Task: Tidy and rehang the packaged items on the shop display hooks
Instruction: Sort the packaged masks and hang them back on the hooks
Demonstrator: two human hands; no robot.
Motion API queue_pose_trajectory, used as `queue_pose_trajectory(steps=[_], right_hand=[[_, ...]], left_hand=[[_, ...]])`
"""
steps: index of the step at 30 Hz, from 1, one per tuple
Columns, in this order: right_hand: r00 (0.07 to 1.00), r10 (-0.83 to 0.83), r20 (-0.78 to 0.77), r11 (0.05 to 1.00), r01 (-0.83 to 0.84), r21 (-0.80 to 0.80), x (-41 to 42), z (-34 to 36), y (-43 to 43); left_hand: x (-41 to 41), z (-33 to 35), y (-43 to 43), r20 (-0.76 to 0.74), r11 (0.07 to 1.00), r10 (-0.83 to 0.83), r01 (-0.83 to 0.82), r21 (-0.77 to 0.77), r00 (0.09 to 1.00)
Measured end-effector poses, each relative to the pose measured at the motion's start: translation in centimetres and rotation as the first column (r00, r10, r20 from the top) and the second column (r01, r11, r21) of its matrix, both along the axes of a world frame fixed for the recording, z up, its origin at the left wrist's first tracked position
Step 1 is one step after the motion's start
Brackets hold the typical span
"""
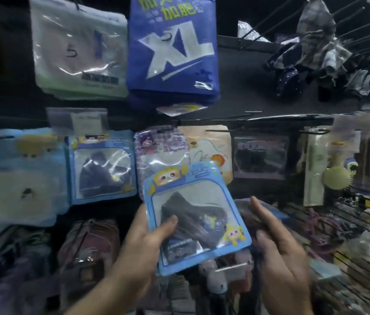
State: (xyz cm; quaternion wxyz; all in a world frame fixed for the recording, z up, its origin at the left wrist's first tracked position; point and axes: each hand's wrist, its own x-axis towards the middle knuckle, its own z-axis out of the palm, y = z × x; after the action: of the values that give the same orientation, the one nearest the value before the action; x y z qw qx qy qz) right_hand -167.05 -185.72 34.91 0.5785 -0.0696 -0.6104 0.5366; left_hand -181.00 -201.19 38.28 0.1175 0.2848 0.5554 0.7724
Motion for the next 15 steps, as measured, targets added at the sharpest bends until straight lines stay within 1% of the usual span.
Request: queue_pose_trajectory(steps=[1,2,3,4,7,9,10,11,12,15], right_hand=[[0.987,0.145,-0.067,0.967,-0.156,-0.201,-0.6,0.2,-1.9],[0.967,0.238,-0.092,0.907,-0.255,-0.336,-1.4,0.2,-3.4],[0.948,0.306,-0.085,0.852,-0.313,-0.419,-2.3,0.0,-4.8],[0.936,0.346,-0.069,0.819,-0.337,-0.464,-3.1,-0.1,-6.3],[0.933,0.356,-0.061,0.791,-0.335,-0.511,-5.3,-0.6,-10.1],[0.877,0.452,-0.165,0.723,-0.469,-0.507,-5.1,0.1,-12.5],[0.863,0.471,-0.185,0.704,-0.493,-0.51,-5.1,0.2,-13.6],[0.857,0.483,-0.18,0.7,-0.501,-0.508,-5.5,0.2,-14.4],[0.855,0.49,-0.172,0.7,-0.503,-0.507,-5.9,0.2,-14.8],[0.883,0.454,-0.116,0.763,-0.453,-0.461,-7.4,-0.3,-14.6]], left_hand=[[-0.2,-0.6,-1.0,-0.021,0.996,0.089,-0.088,0.018,0.996],[-0.6,-1.3,-1.9,-0.035,0.987,0.159,-0.158,0.037,0.987],[-0.4,-1.5,-2.8,-0.042,0.976,0.211,-0.209,0.053,0.976],[-0.1,-1.7,-3.8,-0.046,0.966,0.252,-0.249,0.067,0.967],[1.0,-2.0,-6.2,-0.117,0.926,0.376,-0.37,0.068,0.919],[1.4,-2.7,-7.2,-0.111,0.918,0.394,-0.385,0.09,0.912],[1.4,-3.1,-7.6,-0.061,0.922,0.385,-0.379,0.082,0.921],[1.5,-3.2,-8.0,-0.038,0.93,0.365,-0.362,0.07,0.93],[1.3,-3.5,-8.4,-0.029,0.944,0.321,-0.318,0.091,0.946],[-0.2,-3.0,-9.7,0.024,0.958,0.204,-0.205,0.203,0.979]])
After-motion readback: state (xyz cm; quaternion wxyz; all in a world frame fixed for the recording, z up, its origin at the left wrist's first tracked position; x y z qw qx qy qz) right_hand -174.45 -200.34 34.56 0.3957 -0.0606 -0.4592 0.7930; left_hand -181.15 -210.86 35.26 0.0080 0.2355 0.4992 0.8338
